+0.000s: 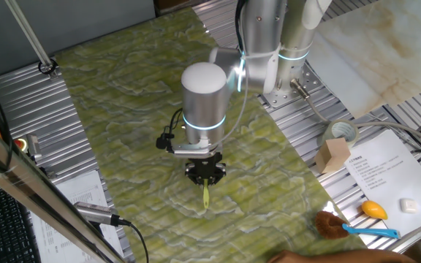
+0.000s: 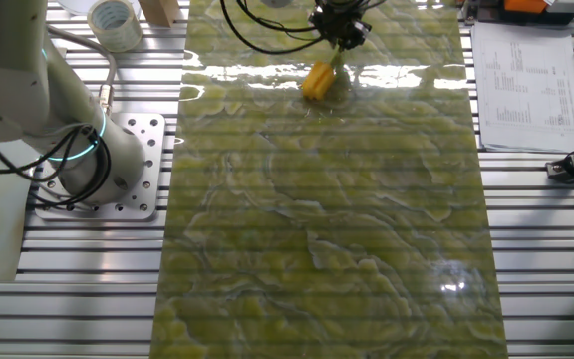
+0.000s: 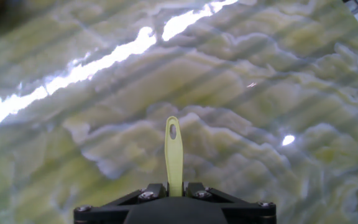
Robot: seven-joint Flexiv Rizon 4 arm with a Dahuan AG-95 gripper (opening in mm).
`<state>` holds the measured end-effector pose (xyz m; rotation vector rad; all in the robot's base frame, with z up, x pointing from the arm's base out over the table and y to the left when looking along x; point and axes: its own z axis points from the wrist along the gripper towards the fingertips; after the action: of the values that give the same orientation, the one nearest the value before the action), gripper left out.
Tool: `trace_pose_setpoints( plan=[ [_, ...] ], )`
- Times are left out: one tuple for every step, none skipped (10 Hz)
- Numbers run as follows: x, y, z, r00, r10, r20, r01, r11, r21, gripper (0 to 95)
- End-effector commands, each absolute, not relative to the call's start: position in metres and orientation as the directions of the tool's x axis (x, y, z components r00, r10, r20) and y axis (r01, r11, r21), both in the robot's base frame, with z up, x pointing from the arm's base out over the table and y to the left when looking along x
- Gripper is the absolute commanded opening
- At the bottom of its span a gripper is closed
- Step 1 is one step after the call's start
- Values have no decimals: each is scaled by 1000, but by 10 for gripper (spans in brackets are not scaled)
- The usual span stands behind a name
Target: Scrub the table with a brush
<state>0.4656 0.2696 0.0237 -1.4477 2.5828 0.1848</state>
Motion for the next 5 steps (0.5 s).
trace_pose_setpoints(
  plan=[
    [464, 279, 28, -580, -788, -206, -810, 585, 41, 0],
    [464, 279, 28, -563, -802, -199, -821, 570, 23, 0],
    [464, 279, 28, -549, -813, -195, -830, 558, 10, 0],
    [464, 279, 28, -503, -844, -188, -857, 515, -20, 0],
    [464, 279, 28, -486, -854, -184, -866, 499, -32, 0]
  ],
)
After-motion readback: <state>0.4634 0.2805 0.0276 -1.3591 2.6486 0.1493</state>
